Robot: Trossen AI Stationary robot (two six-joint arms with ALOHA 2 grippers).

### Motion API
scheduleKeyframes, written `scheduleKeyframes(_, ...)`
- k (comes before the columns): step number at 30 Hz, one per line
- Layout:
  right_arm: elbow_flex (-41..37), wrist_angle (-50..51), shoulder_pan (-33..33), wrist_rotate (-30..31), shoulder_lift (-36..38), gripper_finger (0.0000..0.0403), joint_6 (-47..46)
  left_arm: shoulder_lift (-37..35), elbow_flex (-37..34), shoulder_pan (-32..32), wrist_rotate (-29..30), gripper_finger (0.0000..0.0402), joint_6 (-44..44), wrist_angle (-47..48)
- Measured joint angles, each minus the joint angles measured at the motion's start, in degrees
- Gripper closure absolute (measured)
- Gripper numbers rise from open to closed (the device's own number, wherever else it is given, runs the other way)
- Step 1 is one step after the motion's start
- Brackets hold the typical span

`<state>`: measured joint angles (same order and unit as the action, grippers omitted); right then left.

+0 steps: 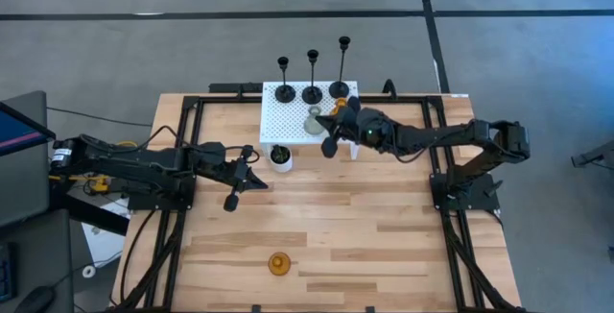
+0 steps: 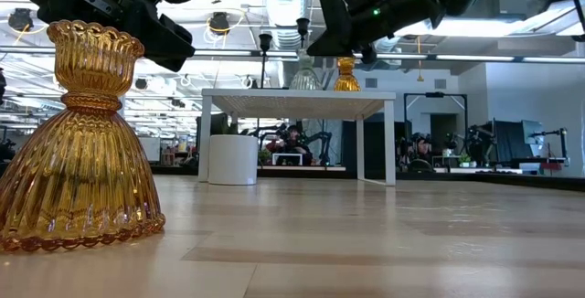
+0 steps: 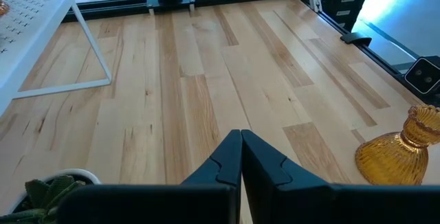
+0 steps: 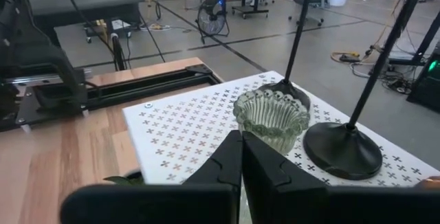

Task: Pick & Place candle stick holders
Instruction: Put the transparent glass candle holder on the shelf aligned with the other glass candle holder

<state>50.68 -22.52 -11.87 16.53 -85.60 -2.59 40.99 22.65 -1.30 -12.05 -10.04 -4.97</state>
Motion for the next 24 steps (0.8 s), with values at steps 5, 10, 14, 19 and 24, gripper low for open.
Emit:
scheduleKeyframes(5, 0.0, 0.0, -0.9, -0.2, 0.0, 0.0403, 0.1, 0.0, 0.0, 0.0, 0.0, 0.0394, 0.0, 0.0)
scheduleKeyframes(10, 0.0, -0.3, -2.0, -3.0, 0.0, 0.0403, 0.1, 0.0, 0.0, 0.0, 0.0, 0.0394, 0.0, 0.0)
scheduleKeyframes(14, 0.0, -0.4, -2.2, -3.2, 0.0, 0.0403, 0.1, 0.0, 0.0, 0.0, 0.0, 0.0394, 0.0, 0.0)
scheduleKeyframes(19, 0.0, -0.3, -1.7, -3.3, 0.0, 0.0403, 0.1, 0.0, 0.0, 0.0, 0.0, 0.0394, 0.0, 0.0)
scheduleKeyframes(24, 0.0, 1.9, -0.3, -3.0, 0.0, 0.0403, -0.5, 0.0, 0.0, 0.0, 0.0, 0.0394, 0.0, 0.0)
